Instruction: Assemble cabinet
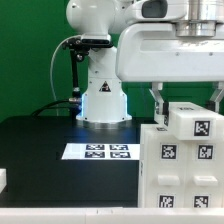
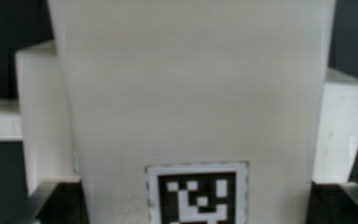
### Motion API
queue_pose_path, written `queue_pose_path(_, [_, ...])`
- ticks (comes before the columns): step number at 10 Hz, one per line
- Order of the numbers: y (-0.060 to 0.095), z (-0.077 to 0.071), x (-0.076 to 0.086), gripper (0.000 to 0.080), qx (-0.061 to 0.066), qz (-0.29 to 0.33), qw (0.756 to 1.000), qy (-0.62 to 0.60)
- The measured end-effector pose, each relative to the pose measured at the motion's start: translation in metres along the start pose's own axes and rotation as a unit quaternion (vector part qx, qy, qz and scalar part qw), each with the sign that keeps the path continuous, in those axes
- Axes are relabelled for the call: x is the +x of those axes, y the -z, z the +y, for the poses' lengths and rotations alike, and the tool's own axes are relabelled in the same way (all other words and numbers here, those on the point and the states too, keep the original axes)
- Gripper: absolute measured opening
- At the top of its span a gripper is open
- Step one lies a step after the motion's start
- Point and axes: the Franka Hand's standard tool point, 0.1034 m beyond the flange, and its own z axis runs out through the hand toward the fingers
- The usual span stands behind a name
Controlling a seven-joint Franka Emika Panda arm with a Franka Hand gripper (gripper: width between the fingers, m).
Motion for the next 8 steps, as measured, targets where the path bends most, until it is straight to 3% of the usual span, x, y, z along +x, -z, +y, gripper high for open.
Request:
queue_pose_path(2, [-0.0003,0.0011,0.0,0.0554,0.0,0.013,0.987,-0.158])
queue_pose_path(4, [0.0033,-0.0041,-0.0006,0.0554,-0.001,0.01,0.926,-0.378])
queue_pose_path(5, [0.0026,-0.0016,0.001,0.0554,-0.001,0.01,0.925,-0.381])
queue_pose_path(8, [0.0016,0.0001,0.001,0.0555,-0.001,0.01,0.883,-0.469])
